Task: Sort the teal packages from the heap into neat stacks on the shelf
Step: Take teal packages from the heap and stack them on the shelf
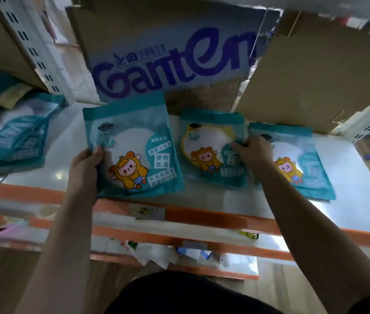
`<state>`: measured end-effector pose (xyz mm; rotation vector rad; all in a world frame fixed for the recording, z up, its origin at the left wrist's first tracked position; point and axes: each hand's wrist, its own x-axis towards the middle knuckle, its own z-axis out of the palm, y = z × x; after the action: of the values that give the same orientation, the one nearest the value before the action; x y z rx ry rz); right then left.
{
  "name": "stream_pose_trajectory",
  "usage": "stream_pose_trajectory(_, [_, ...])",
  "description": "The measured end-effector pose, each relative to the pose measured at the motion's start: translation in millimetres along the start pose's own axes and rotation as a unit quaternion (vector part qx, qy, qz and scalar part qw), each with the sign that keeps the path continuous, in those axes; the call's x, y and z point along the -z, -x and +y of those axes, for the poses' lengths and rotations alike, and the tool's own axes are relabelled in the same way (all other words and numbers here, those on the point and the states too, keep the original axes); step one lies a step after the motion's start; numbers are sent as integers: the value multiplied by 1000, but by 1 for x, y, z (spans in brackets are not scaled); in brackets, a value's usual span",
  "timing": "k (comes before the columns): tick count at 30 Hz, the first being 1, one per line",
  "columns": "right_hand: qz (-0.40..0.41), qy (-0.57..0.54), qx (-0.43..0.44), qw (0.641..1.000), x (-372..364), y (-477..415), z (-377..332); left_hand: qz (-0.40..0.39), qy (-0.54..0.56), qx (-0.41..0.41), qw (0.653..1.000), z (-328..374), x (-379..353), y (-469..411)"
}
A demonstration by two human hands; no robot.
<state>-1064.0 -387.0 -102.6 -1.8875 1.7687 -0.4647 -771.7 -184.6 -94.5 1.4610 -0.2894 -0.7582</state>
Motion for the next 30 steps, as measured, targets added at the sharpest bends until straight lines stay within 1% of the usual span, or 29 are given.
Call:
stream_pose_trajectory(4, [8, 9, 23, 1000, -2, -3, 3, 11, -9, -8, 1000, -1, -5, 24])
stream_pose_trajectory(10, [64, -35, 31, 997, -9, 2, 5, 23, -23, -12, 999, 1, -4, 36])
stream_pose_trajectory(15, [89, -50, 42, 994, -7, -1, 2, 9, -21, -12, 1000, 4, -3, 37])
stream_pose_trajectory(18, [96, -69, 34, 992, -12, -5, 5, 11, -18, -12, 1000, 7, -7, 37])
stream_pose_trajectory(23, [118, -64, 35, 990, -17, -6, 7, -21, -25, -8, 999, 10, -9, 35])
stream_pose_trajectory(26, [101, -39, 39, 993, -17, -7, 6, -27, -25, -13, 999, 10, -12, 35])
stream_pose_trajectory(30, [29, 6, 57, 998, 6, -9, 6, -45, -21, -19, 999, 12, -22, 37])
